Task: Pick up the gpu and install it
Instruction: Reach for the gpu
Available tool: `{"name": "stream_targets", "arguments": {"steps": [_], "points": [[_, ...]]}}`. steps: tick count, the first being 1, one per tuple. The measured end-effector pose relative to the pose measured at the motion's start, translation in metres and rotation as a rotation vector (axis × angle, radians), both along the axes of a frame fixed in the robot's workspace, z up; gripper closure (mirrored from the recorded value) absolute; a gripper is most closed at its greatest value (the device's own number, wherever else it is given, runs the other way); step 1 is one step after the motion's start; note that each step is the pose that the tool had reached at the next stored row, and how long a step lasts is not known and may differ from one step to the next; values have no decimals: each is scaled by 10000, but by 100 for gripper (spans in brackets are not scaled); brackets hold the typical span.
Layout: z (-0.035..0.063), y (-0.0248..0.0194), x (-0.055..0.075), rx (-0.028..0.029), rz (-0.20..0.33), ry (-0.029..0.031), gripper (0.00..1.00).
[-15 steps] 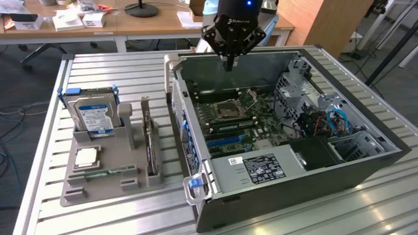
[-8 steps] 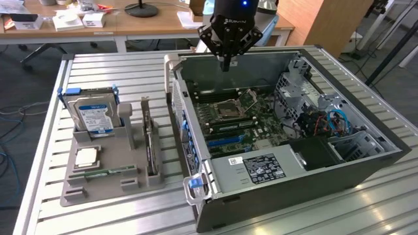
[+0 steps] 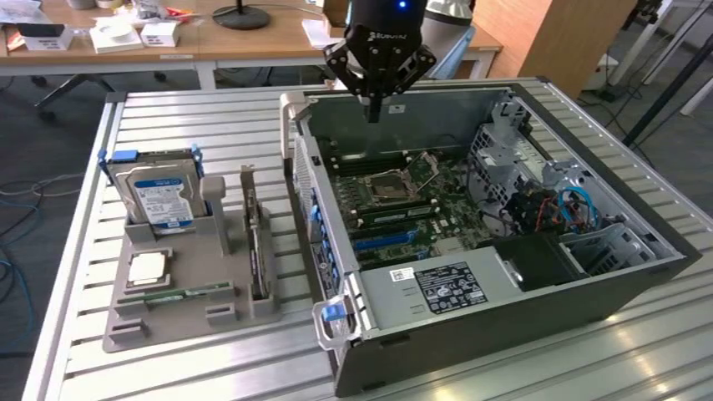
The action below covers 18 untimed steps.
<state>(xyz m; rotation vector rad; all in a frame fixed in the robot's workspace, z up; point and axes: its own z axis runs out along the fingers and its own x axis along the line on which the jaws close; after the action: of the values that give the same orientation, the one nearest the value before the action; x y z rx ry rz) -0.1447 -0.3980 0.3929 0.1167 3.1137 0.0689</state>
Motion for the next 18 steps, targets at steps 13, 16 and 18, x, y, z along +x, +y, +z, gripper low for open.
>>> {"name": "stream_targets", "arguments": {"steps": [13,16,18], "points": [[-3,3,-168,0,0,33,90],[-3,4,-196,0,0,45,90],[-3,4,-214,0,1,51,90]]}}
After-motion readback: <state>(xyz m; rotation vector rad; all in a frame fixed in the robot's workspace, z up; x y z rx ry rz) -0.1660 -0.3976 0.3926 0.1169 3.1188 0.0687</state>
